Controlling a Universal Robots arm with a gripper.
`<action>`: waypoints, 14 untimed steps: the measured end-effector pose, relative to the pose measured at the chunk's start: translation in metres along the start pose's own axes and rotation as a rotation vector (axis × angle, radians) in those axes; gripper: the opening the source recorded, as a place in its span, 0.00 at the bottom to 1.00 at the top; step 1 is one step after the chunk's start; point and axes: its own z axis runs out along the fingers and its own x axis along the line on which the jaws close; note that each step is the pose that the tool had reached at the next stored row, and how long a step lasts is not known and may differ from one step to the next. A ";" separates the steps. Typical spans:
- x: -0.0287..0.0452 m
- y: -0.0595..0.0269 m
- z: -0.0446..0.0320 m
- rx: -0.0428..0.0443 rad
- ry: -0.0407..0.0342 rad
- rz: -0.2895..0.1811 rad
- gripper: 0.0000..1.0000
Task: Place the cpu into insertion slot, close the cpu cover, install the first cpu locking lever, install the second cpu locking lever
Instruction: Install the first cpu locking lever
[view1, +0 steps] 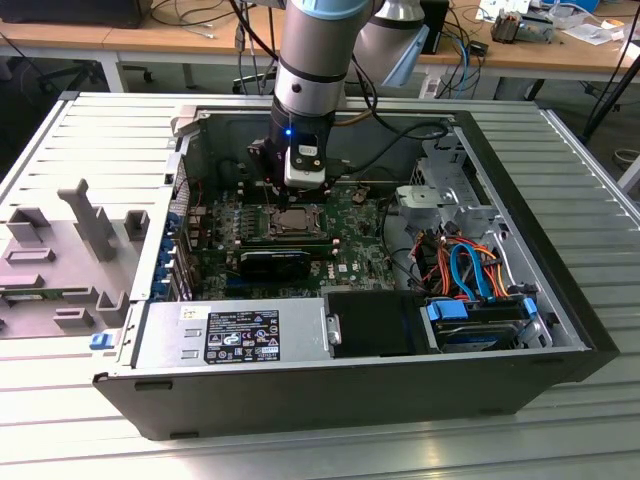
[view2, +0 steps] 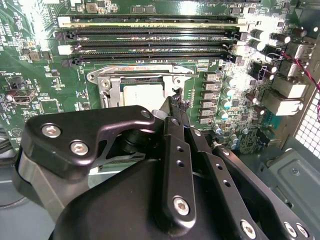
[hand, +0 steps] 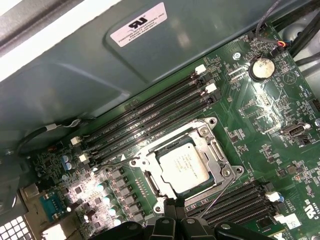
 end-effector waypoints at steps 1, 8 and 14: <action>0.0000 0.0000 0.0000 0.0000 0.0000 0.000 0.11; 0.0000 0.0000 0.0000 0.0005 -0.0001 -0.003 0.11; 0.0000 0.0000 0.0000 0.0009 -0.0003 -0.006 0.11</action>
